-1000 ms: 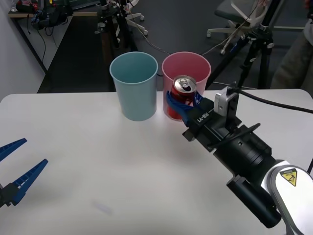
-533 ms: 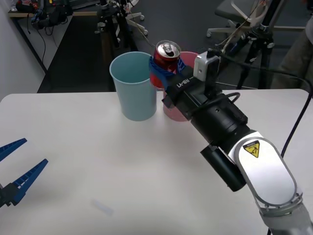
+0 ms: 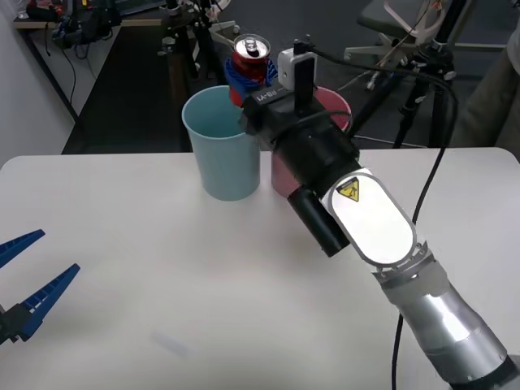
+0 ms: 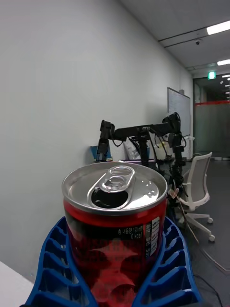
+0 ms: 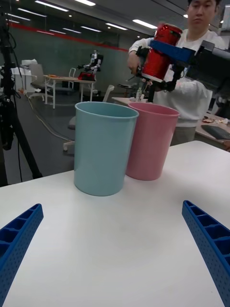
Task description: Grasp the object on the table and drop it into the matching bin: aluminum can to the light blue bin, PET bottle to the pink bin.
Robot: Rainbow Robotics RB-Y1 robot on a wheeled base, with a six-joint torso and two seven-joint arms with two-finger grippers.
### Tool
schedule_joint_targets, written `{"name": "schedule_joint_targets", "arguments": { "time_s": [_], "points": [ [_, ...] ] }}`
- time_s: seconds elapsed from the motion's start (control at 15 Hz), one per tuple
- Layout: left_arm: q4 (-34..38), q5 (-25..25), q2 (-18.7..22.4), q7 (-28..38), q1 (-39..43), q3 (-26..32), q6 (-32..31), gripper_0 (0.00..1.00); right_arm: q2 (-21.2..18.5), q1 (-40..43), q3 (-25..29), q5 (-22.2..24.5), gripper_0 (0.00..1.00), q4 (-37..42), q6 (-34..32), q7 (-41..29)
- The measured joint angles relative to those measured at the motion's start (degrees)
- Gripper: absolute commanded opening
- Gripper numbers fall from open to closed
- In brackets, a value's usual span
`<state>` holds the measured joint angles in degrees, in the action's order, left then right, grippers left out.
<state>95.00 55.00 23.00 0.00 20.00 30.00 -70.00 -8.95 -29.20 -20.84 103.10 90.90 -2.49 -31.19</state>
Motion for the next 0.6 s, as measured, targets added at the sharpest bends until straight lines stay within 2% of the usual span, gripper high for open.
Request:
{"name": "schedule_joint_targets", "arguments": {
  "time_s": [0.6],
  "points": [
    [0.00,0.00,0.00,0.00,0.00,0.00,0.00,1.00,4.48,-15.37,0.82,-0.33,0.00,-22.09,3.63,-0.19]
  ]
}}
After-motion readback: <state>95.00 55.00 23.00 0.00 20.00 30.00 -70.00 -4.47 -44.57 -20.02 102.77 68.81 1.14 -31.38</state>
